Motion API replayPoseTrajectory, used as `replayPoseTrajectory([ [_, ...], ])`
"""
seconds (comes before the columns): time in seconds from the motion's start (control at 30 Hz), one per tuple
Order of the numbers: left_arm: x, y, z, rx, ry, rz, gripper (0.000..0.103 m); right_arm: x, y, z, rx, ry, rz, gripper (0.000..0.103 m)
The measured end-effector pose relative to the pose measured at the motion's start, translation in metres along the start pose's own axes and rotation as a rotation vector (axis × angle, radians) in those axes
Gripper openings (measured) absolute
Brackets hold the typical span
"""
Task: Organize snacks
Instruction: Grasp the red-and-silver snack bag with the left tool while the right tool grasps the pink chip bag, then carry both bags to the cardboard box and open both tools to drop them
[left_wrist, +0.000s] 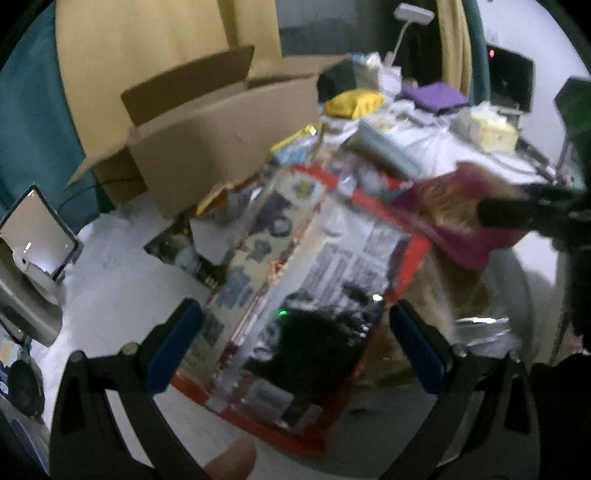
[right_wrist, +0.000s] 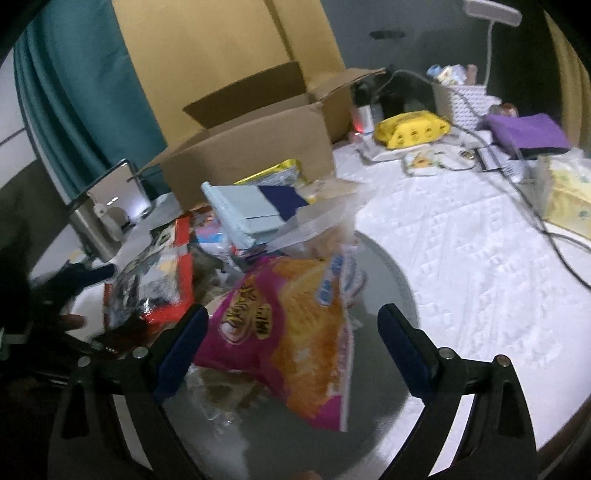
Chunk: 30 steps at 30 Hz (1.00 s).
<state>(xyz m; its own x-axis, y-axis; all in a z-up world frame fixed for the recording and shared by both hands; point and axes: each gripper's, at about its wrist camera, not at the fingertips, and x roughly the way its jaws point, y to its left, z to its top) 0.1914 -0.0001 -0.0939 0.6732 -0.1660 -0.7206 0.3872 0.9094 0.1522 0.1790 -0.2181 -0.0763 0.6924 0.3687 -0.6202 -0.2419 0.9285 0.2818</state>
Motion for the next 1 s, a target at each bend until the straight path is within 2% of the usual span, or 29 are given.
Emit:
replayPoseTrajectory([
  [0.17,0.017,0.018,0.005,-0.077,0.040,-0.054,0.102,0.007,0.004,0.004,-0.039,0.029,0.006,0.074],
  [0.3,0.019,0.028,0.004,-0.124,0.036,-0.107,0.100,0.006,0.003,0.008,-0.059,0.026,-0.011,0.046],
  [0.33,0.018,0.029,0.004,-0.127,0.031,-0.121,0.092,0.002,0.003,0.010,-0.069,0.013,-0.012,0.038],
  [0.4,0.015,0.031,0.003,-0.137,0.021,-0.129,0.084,-0.003,0.003,0.012,-0.084,-0.009,-0.001,0.034],
  [0.43,0.014,0.032,0.003,-0.143,0.013,-0.136,0.074,-0.007,0.005,0.014,-0.094,-0.023,0.006,0.033],
  [0.47,0.012,0.033,0.003,-0.153,0.002,-0.137,0.069,-0.009,0.007,0.016,-0.100,-0.030,0.012,0.032],
  [0.73,-0.031,0.041,0.013,-0.237,-0.139,-0.124,0.067,-0.030,0.029,0.042,-0.178,-0.087,0.110,0.021],
  [1.0,-0.055,0.055,0.035,-0.290,-0.236,-0.100,0.067,-0.040,0.051,0.073,-0.281,-0.177,0.137,0.016],
])
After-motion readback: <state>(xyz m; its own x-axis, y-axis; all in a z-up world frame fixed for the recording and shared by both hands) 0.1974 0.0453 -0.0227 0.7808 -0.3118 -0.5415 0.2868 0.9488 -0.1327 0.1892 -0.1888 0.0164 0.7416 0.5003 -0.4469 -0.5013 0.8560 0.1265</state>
